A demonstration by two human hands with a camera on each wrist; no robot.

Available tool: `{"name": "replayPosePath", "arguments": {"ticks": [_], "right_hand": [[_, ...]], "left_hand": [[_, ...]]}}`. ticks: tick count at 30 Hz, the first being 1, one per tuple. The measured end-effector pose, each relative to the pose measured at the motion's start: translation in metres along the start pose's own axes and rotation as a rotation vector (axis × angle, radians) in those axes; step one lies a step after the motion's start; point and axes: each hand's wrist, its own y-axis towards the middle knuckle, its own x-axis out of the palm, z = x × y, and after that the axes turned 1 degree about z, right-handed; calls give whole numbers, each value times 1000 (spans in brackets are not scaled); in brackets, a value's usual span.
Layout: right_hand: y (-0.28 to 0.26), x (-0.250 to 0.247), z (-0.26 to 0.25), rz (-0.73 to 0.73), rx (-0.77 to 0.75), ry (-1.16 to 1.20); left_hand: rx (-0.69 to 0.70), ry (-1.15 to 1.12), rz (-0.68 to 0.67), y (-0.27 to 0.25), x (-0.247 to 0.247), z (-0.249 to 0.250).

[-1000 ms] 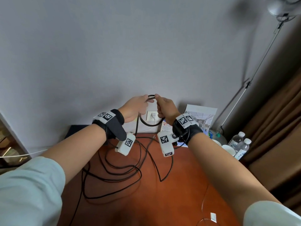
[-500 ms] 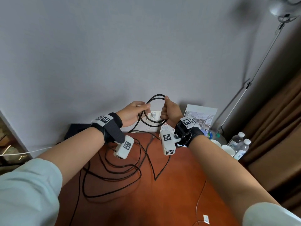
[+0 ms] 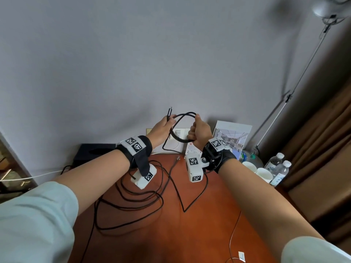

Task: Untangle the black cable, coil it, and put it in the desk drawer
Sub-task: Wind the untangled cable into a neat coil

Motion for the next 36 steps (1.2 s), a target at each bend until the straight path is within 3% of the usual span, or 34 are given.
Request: {"name": "replayPosePath", "arguments": {"ticks": [4, 9, 14, 18, 21, 24, 29, 36], "right_hand": [[0, -5, -11, -105, 17, -86], [-6, -17, -25, -271, 56, -188], [-12, -20, -33, -330, 35, -244], [-13, -22, -34, -380, 24, -274], [-13, -25, -30, -415, 4, -258], [-15, -26, -24, -417, -7, -247], [-18, -26, -12, -390, -102, -362], [-18, -10, -22, -337, -411, -883]], "left_hand": [[46, 90, -56, 1, 1, 3], [-85, 138, -193, 3, 0, -12], [-78, 76, -147, 0, 9, 4], [-140, -260, -199, -2, 13, 8], [-248, -658, -198, -2, 12, 6], [-263, -763, -258, -2, 11, 9], [-259, -520, -217, 0, 1, 13], [-82, 254, -131, -1, -9, 17]]}}
